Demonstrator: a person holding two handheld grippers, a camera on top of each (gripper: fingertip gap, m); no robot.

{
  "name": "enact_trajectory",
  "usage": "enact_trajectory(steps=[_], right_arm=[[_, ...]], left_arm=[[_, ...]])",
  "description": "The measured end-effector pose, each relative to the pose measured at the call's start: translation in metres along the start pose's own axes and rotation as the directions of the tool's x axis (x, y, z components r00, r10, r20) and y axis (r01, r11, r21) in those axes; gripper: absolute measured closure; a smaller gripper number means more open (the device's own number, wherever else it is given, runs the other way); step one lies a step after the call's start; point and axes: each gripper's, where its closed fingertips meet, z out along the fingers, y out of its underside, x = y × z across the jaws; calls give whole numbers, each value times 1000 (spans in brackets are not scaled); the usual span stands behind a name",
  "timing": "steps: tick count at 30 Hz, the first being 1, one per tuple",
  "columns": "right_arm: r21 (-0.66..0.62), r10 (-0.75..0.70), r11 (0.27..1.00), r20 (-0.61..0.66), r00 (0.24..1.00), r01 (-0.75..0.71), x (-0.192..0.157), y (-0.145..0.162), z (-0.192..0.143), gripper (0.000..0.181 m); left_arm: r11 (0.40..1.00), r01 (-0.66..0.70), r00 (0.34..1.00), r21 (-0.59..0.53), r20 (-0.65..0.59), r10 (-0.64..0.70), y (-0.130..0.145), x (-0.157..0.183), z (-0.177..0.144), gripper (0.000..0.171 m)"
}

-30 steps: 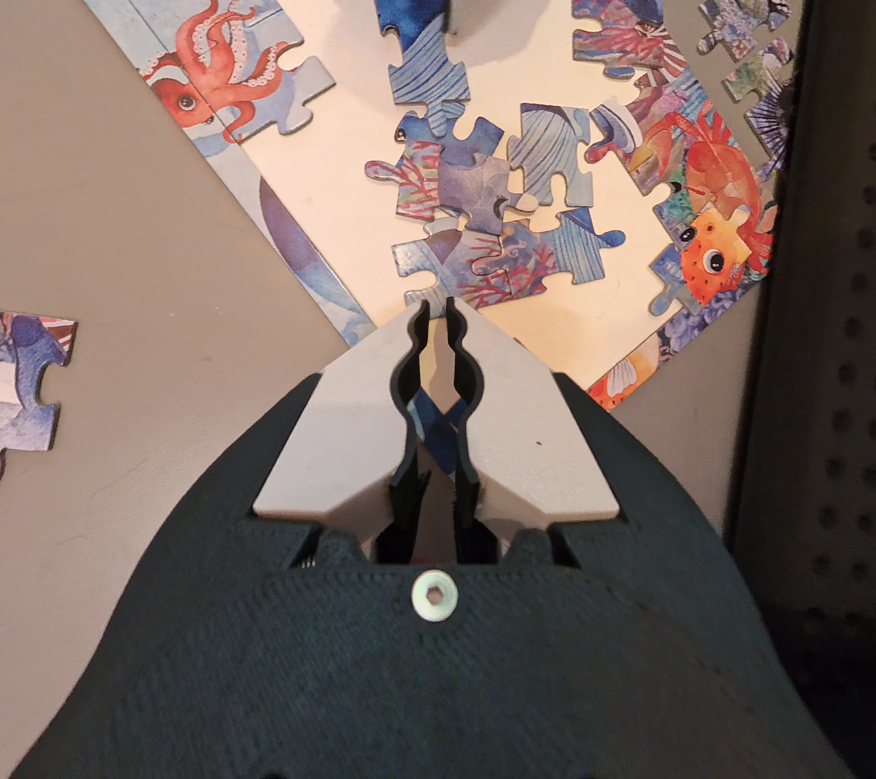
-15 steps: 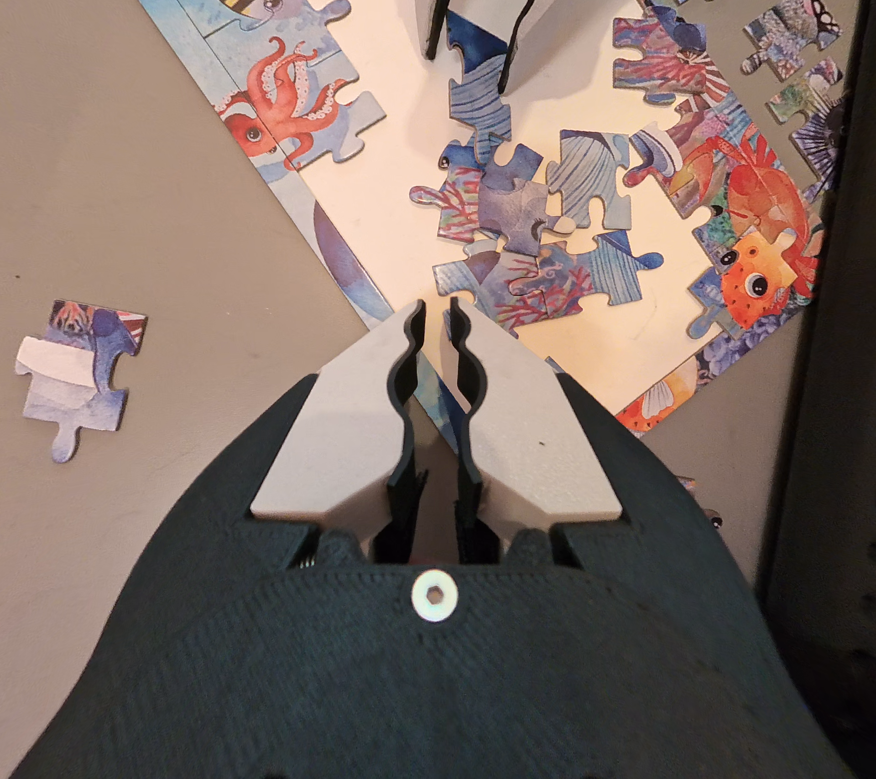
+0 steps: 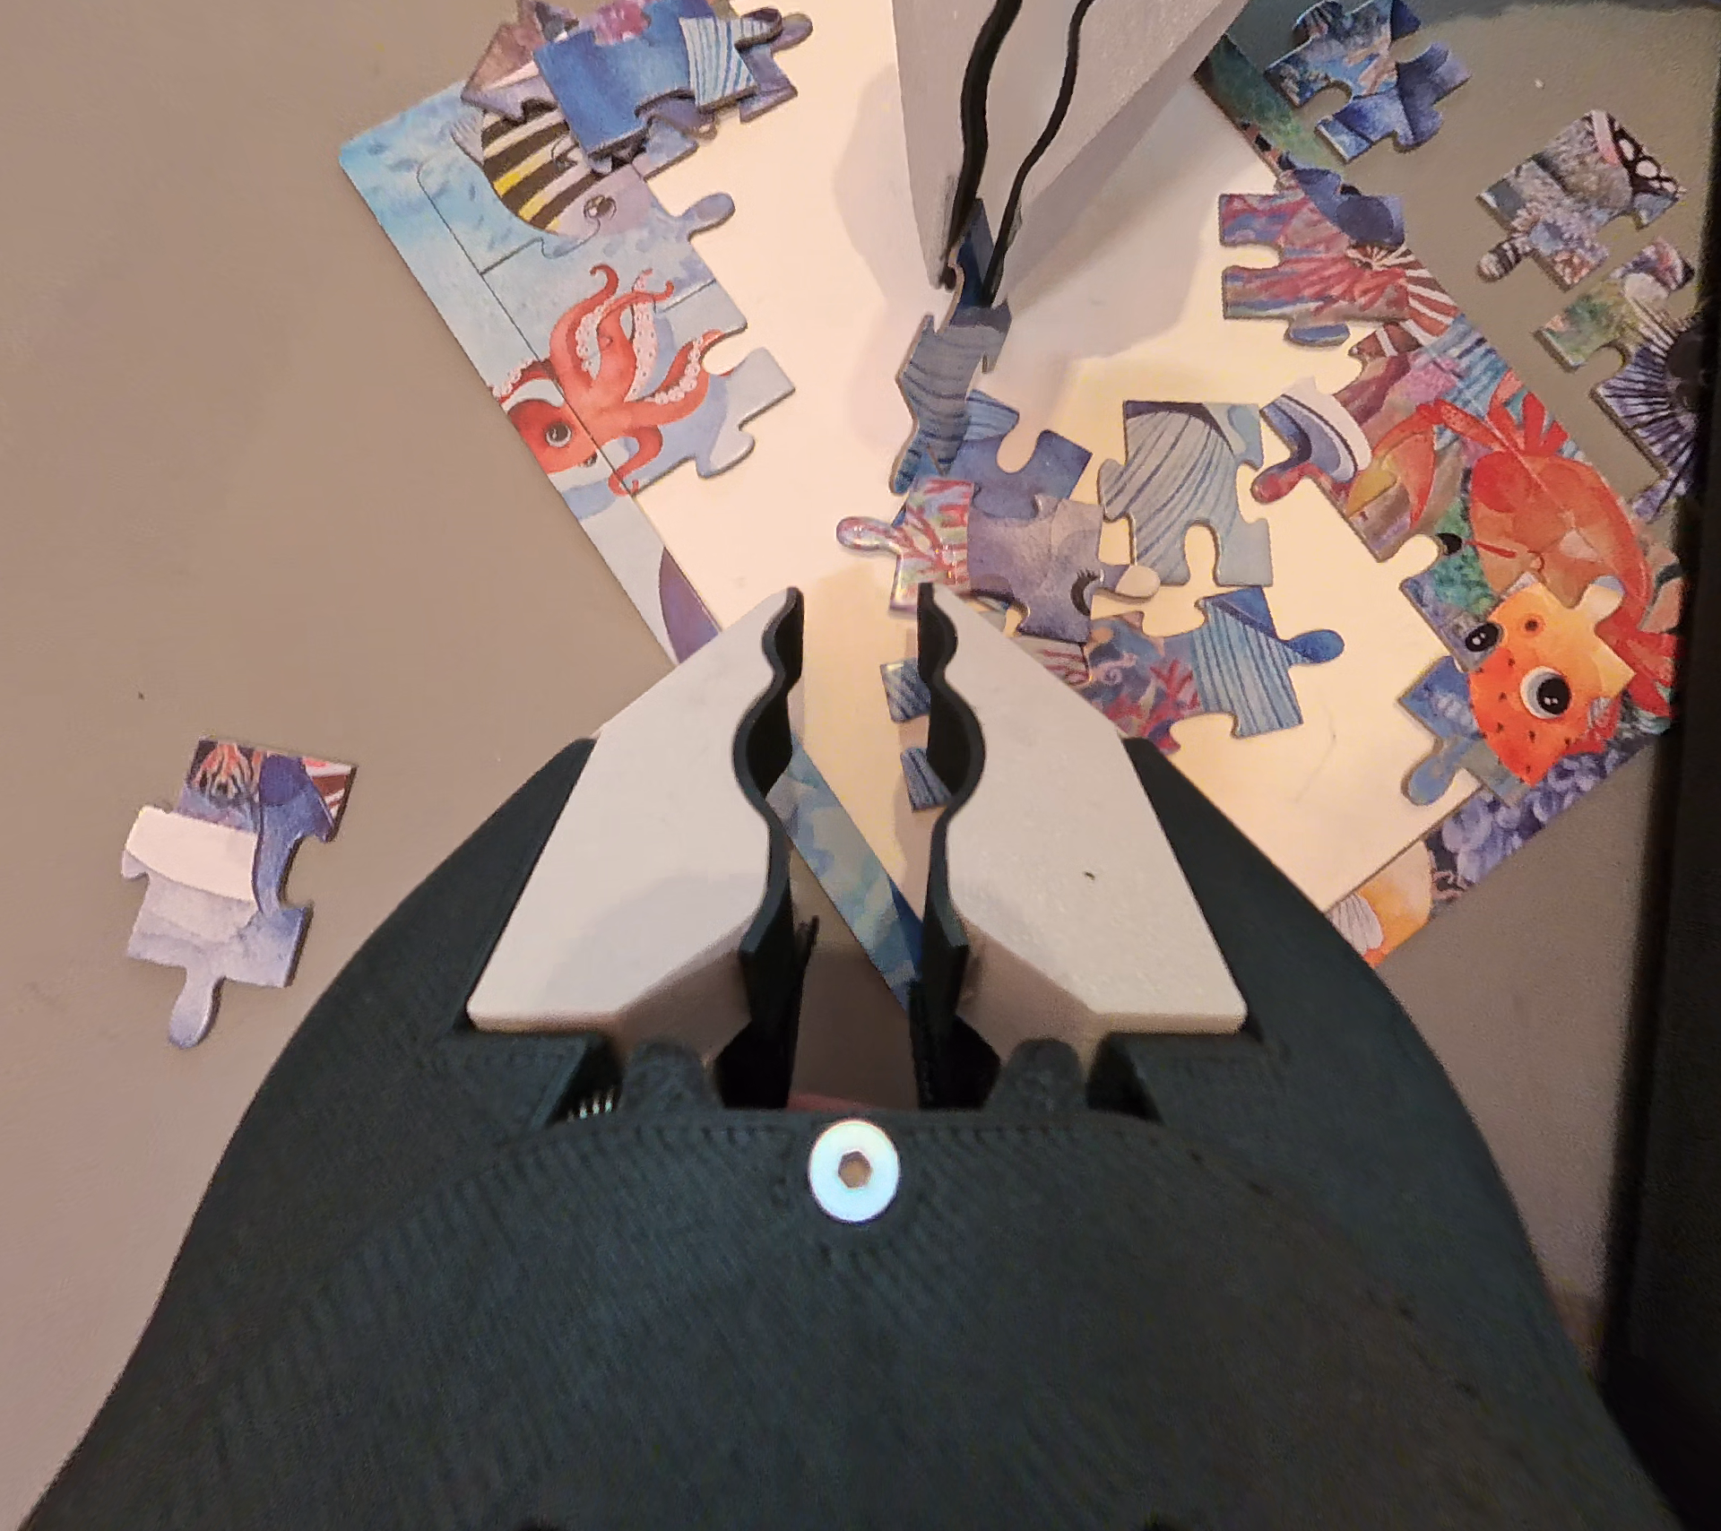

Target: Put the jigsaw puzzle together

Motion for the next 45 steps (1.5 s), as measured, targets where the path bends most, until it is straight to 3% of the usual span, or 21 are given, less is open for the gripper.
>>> enact_trajectory(steps=[8, 21, 34, 45], right_arm=[[50, 66, 996, 62, 996, -69, -3, -6, -1, 181], [42, 122, 991, 126, 985, -128, -7, -1, -4, 181], [2, 264, 963, 195, 945, -270, -6, 12, -12, 181], [17, 353, 930, 241, 904, -367, -4, 13, -23, 181]], left_arm=[[998, -20, 1000, 63, -20, 22, -17, 7, 11, 149], [999, -26, 997, -33, -71, 23, 0, 17, 18, 158], [996, -2, 983, -94, -185, -15, 16, 37, 5, 167], [988, -2, 983, -157, -182, -27, 30, 38, -9, 170]])
